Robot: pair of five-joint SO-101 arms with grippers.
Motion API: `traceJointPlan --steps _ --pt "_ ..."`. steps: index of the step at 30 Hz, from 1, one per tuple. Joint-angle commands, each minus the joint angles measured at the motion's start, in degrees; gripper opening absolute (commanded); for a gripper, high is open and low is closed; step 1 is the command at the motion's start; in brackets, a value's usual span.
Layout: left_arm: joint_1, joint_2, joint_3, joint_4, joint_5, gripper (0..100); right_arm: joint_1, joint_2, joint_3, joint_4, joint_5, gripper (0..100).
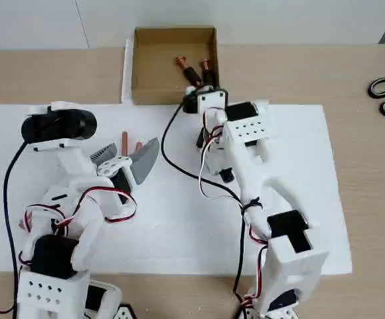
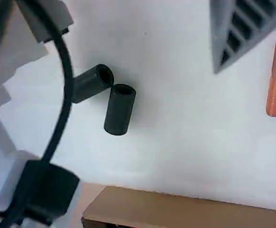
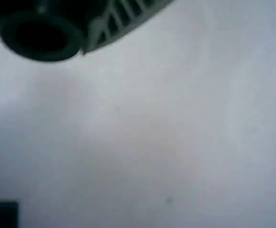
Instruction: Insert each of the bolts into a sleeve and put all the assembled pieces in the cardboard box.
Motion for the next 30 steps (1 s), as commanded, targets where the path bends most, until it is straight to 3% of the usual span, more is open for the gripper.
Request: traceJointPlan --steps 1,13,30 --pt "0.1 -0.6 -0.2 -1.3 -0.4 28 -0.1 -0.2 -0.1 -1.2 -0.8 1.4" --pt "0.1 -0.6 -0.2 -1.3 -0.4 28 -0.2 5.5 -0.1 -1.3 -0.8 8.0" --pt "0.1 -0.7 -0.2 -1.2 -0.4 28 -0.2 5.5 -0.2 -0.9 -0.4 8.7"
